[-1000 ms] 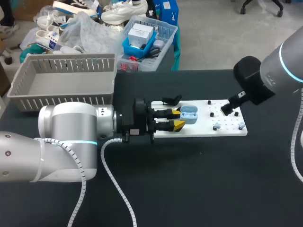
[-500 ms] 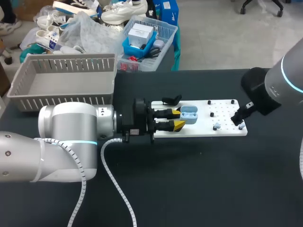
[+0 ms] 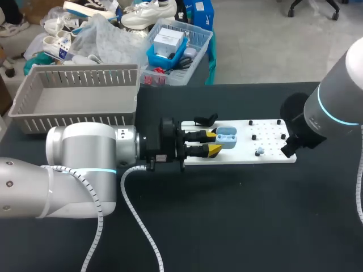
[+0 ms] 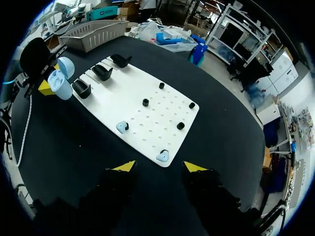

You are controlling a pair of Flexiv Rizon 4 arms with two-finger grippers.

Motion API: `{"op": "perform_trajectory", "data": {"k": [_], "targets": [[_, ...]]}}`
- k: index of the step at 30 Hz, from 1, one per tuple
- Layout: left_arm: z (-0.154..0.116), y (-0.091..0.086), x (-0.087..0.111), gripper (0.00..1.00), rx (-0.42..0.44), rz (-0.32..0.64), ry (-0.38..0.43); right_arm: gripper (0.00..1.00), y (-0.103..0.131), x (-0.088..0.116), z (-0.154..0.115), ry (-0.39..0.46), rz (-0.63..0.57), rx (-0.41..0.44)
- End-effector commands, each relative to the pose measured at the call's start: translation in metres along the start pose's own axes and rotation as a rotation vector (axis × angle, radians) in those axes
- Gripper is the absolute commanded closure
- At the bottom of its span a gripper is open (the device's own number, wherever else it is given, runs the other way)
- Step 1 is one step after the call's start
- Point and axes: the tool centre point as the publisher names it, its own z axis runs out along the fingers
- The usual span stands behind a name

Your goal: Pick up each earbud case from the left stands, insert the matching earbuds, close the lid, and place the case in the box.

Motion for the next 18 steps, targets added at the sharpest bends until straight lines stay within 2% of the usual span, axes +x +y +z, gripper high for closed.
{"op": "perform_trajectory", "data": {"k": [1, 12, 18], "targets": [[0.001, 0.000, 0.000, 1.00, -0.003, 0.001, 0.001, 0.49, 0.005, 0.001, 0.012, 0.009, -0.004, 0.146], [0.001, 0.000, 0.000, 1.00, -0.003, 0.001, 0.001, 0.54, 0.004, 0.001, 0.027, 0.049, -0.028, 0.159], [0.001, 0.000, 0.000, 1.00, -0.003, 0.001, 0.001, 0.60, 0.001, 0.002, 0.033, 0.065, -0.034, 0.164]]}}
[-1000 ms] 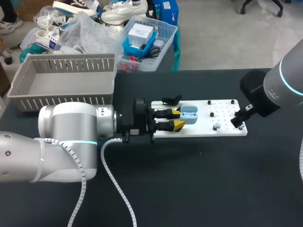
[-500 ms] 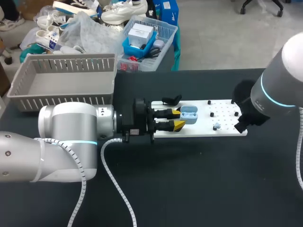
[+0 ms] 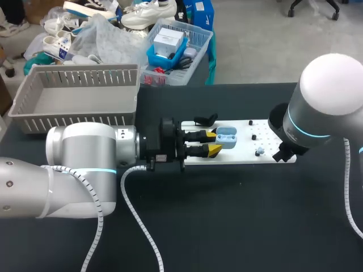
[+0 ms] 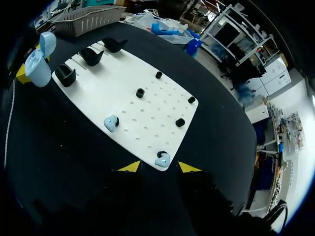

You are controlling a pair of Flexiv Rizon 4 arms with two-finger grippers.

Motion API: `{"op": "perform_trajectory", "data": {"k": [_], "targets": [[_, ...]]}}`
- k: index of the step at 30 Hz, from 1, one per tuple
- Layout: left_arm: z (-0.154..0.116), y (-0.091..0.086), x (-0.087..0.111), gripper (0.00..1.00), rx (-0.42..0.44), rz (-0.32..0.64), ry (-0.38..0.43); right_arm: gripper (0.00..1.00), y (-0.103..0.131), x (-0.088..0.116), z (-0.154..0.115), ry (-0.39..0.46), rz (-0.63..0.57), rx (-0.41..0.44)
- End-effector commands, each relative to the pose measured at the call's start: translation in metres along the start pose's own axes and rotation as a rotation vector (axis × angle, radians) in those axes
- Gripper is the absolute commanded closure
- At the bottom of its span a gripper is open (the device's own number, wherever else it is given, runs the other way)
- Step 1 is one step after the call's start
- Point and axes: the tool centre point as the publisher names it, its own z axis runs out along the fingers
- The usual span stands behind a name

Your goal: Pick up each earbud case from the left stands, insert the matching earbuds, close the lid, and place the case in the box.

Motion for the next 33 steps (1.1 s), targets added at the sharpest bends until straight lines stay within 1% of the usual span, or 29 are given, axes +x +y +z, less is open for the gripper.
{"op": "perform_trajectory", "data": {"k": [1, 2, 9, 12, 14, 15, 16, 20, 27, 33], "targets": [[0.0005, -0.0004, 0.0002, 1.00, -0.003, 0.001, 0.001, 0.62, 0.0022, -0.0014, 0.0058, 0.001, -0.001, 0.029], [0.0005, -0.0004, 0.0002, 1.00, -0.003, 0.001, 0.001, 0.63, 0.0017, -0.0014, 0.0064, 0.002, -0.001, 0.030], [0.0005, -0.0004, 0.0002, 1.00, -0.003, 0.001, 0.001, 0.62, -0.0005, -0.0014, 0.0095, 0.009, -0.004, 0.032], [0.0005, -0.0004, 0.0002, 1.00, -0.003, 0.001, 0.001, 0.66, -0.0009, -0.0008, 0.0106, 0.012, -0.004, 0.031], [0.0005, -0.0004, 0.0002, 1.00, -0.003, 0.001, 0.001, 0.67, -0.0013, -0.0005, 0.0111, 0.015, -0.004, 0.032], [0.0005, -0.0004, 0.0002, 1.00, -0.003, 0.001, 0.001, 0.70, -0.0014, -0.0003, 0.0113, 0.016, -0.004, 0.032], [0.0005, -0.0004, 0.0002, 1.00, -0.003, 0.001, 0.001, 0.71, -0.0014, -0.0003, 0.0113, 0.017, -0.004, 0.032], [0.0005, -0.0004, 0.0002, 1.00, -0.003, 0.001, 0.001, 0.70, -0.0014, 0.0005, 0.0117, 0.018, -0.004, 0.034], [0.0005, -0.0004, 0.0002, 1.00, -0.003, 0.001, 0.001, 0.76, -0.0007, 0.0011, 0.0130, 0.025, -0.007, 0.036], [0.0005, -0.0004, 0.0002, 1.00, -0.003, 0.001, 0.001, 0.76, -0.0008, 0.0010, 0.0149, 0.035, -0.005, 0.039]]}}
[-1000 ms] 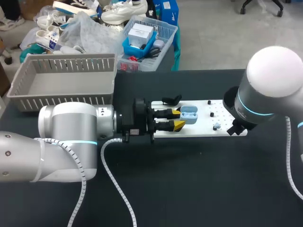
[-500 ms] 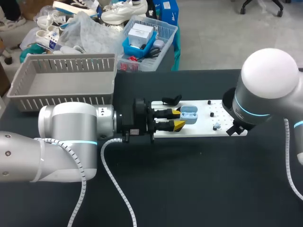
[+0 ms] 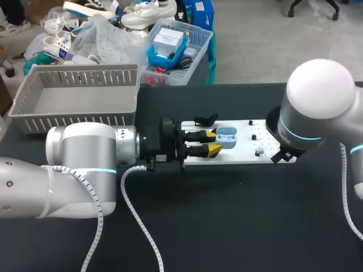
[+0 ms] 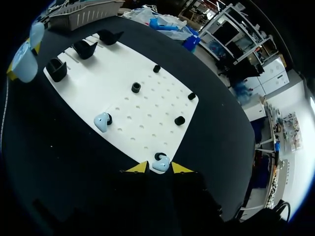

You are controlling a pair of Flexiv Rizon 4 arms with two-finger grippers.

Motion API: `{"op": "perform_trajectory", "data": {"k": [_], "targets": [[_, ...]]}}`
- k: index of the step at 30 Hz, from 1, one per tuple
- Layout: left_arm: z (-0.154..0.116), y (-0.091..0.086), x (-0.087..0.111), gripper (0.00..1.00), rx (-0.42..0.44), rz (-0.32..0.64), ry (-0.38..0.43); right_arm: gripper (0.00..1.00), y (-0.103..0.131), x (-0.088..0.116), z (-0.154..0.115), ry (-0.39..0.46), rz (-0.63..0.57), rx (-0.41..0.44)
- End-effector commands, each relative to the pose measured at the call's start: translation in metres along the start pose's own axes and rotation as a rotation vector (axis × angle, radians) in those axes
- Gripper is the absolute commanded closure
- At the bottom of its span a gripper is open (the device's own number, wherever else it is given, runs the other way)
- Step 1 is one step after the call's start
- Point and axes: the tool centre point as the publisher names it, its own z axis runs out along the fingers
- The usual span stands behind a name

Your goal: Pick up each earbud case from the left stands, insert the matching earbuds, close the lid, and place the case in the box.

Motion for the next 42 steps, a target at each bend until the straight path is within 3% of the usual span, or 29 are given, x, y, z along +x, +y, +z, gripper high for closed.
{"op": "perform_trajectory", "data": {"k": [1, 8, 19, 28, 30, 32, 42], "targets": [[0.001, 0.000, 0.000, 1.00, -0.003, 0.001, 0.001, 0.76, 0.001, -0.001, 0.002, 0.004, 0.000, 0.004], [0.001, 0.000, 0.000, 1.00, -0.003, 0.001, 0.001, 0.82, -0.001, -0.003, 0.003, 0.007, 0.001, 0.008], [0.001, 0.000, 0.000, 1.00, -0.003, 0.001, 0.001, 0.70, -0.003, -0.005, 0.006, 0.008, 0.011, 0.009], [0.001, 0.000, 0.000, 1.00, -0.003, 0.001, 0.001, 0.82, -0.003, -0.006, 0.007, 0.007, 0.012, 0.006], [0.001, 0.000, 0.000, 1.00, -0.003, 0.001, 0.001, 0.87, -0.003, -0.006, 0.007, 0.008, 0.012, 0.006], [0.001, 0.000, 0.000, 1.00, -0.003, 0.001, 0.001, 1.00, -0.003, -0.006, 0.007, 0.010, 0.012, 0.009], [0.001, 0.000, 0.000, 1.00, -0.003, 0.001, 0.001, 1.00, -0.008, -0.008, -0.010, -0.011, 0.021, 0.022]]}}
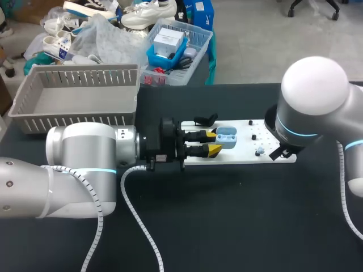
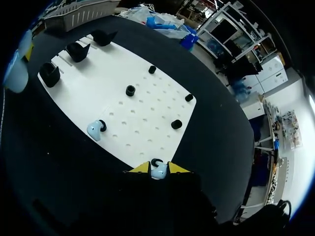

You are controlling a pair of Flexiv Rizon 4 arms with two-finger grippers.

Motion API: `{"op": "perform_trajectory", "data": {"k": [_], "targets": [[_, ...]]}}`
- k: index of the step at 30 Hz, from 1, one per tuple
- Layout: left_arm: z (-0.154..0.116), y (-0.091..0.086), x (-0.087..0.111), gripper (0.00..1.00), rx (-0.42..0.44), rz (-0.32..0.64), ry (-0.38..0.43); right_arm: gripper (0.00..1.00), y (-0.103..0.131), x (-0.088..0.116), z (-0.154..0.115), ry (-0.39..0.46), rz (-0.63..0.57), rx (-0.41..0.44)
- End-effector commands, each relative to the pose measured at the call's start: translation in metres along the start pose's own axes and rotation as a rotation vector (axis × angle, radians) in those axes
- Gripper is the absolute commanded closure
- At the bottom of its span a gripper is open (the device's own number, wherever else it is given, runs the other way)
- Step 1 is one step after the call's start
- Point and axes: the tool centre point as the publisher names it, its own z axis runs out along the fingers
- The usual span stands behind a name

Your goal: Pick up each earbud case from the left stands, insert the matching earbuds, close the lid, and place the case in the box.

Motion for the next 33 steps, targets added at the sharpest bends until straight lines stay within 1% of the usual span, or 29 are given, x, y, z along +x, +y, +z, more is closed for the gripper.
{"op": "perform_trajectory", "data": {"k": [1, 5, 10, 19, 24, 28, 33], "targets": [[0.001, 0.000, 0.000, 1.00, -0.003, 0.001, 0.001, 1.00, -0.004, 0.000, -0.018, -0.022, 0.005, 0.008], [0.001, 0.000, 0.000, 1.00, -0.003, 0.001, 0.001, 1.00, -0.006, -0.004, -0.043, -0.039, 0.010, -0.005], [0.001, 0.000, 0.000, 1.00, -0.003, 0.001, 0.001, 1.00, -0.004, -0.011, -0.077, -0.040, -0.026, -0.010], [0.001, 0.000, 0.000, 1.00, -0.003, 0.001, 0.001, 1.00, 0.018, -0.022, -0.135, -0.021, -0.122, -0.025], [0.001, 0.000, 0.000, 1.00, -0.003, 0.001, 0.001, 1.00, 0.031, -0.027, -0.164, -0.029, -0.151, -0.049], [0.001, 0.000, 0.000, 1.00, -0.003, 0.001, 0.001, 1.00, 0.042, -0.032, -0.183, -0.047, -0.168, -0.068], [0.001, 0.000, 0.000, 1.00, -0.003, 0.001, 0.001, 1.00, 0.056, -0.038, -0.192, -0.064, -0.183, -0.083]]}}
